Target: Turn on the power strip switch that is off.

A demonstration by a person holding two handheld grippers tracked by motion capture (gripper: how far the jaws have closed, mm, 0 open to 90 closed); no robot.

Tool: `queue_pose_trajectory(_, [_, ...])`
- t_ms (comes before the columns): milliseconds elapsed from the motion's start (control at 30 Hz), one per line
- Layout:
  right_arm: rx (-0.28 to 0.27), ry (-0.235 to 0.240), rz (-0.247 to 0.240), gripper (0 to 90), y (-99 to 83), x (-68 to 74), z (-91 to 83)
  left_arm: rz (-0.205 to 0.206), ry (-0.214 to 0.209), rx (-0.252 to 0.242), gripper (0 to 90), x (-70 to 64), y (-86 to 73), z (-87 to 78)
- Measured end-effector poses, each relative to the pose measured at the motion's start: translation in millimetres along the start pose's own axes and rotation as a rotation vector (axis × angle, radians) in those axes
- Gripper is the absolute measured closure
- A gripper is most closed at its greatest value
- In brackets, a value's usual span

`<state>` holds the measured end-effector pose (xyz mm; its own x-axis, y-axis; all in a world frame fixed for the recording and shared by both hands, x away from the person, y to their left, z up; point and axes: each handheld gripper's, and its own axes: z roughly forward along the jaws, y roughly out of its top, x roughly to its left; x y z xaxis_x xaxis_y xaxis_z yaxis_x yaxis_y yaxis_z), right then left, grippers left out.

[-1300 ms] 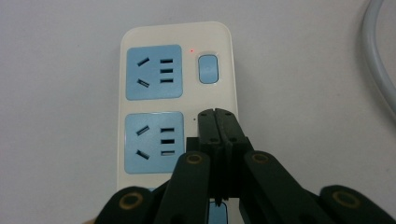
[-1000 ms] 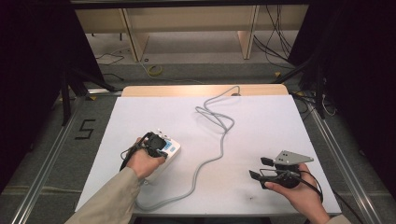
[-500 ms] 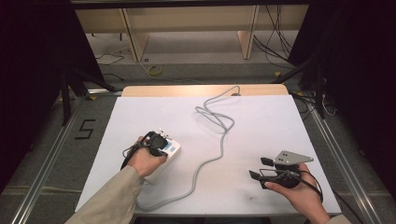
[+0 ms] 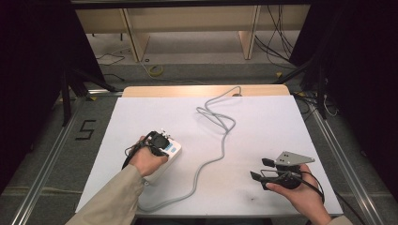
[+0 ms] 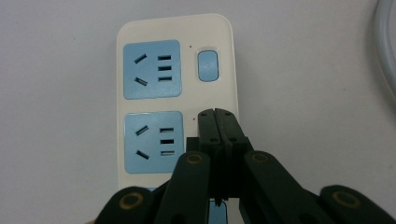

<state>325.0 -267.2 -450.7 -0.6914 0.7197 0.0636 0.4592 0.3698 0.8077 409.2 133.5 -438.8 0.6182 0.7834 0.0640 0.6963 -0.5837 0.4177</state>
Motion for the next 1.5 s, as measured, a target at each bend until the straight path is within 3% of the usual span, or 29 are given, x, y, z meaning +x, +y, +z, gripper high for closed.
queue_pose_trajectory(167, [0.0, 0.0, 0.001, 31.3, 0.1, 0.0, 0.2, 0.013, 0.006, 0.006, 90.0, -0.8, 0.4, 0.1])
queue_pose_trajectory(1500, [0.001, 0.002, 0.001, 31.3, 0.3, 0.5, 0.8, 0.0, 0.002, 0.03, 90.0, -0.5, 2.6, 1.2])
